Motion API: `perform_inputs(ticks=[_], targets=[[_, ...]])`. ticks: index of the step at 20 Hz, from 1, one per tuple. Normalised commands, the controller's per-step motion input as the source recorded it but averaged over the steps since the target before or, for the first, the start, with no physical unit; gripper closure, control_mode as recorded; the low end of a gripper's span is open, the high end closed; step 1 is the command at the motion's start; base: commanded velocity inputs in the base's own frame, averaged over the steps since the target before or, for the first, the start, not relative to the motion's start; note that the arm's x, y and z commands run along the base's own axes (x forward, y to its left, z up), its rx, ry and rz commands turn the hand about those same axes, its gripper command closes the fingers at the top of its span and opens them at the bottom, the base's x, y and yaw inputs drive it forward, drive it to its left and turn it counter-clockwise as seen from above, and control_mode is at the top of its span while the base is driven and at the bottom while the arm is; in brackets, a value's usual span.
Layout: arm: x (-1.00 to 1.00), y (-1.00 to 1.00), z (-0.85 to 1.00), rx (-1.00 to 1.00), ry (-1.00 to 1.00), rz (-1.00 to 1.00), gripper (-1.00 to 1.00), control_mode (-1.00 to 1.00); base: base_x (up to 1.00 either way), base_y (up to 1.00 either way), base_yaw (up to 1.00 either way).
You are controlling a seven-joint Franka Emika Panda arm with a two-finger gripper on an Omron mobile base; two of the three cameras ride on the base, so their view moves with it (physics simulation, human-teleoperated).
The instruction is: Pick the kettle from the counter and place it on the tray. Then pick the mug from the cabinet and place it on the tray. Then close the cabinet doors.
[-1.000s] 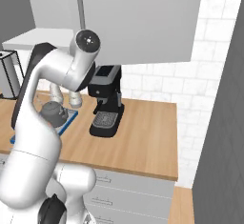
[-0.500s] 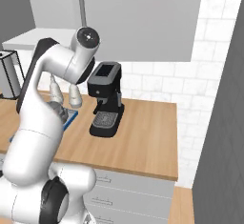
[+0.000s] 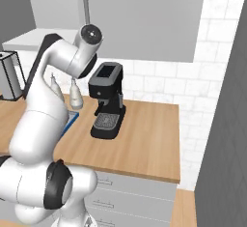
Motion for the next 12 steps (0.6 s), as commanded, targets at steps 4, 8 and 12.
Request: perform_inputs(ticks=[4,8,12], targets=[[0.35,0.11,0.00,0.00,0.00,0.00,-1.00,-1.00,0.00,0.00,0.00],[0.38,0.11,0.00,0.00,-0.01,0.00,-1.00,-1.00,0.00,0.00,0.00],[0.38,0.09,0.00,0.00,-0.02,0.00,-1.00,-1.00,0.00,0.00,0.00]])
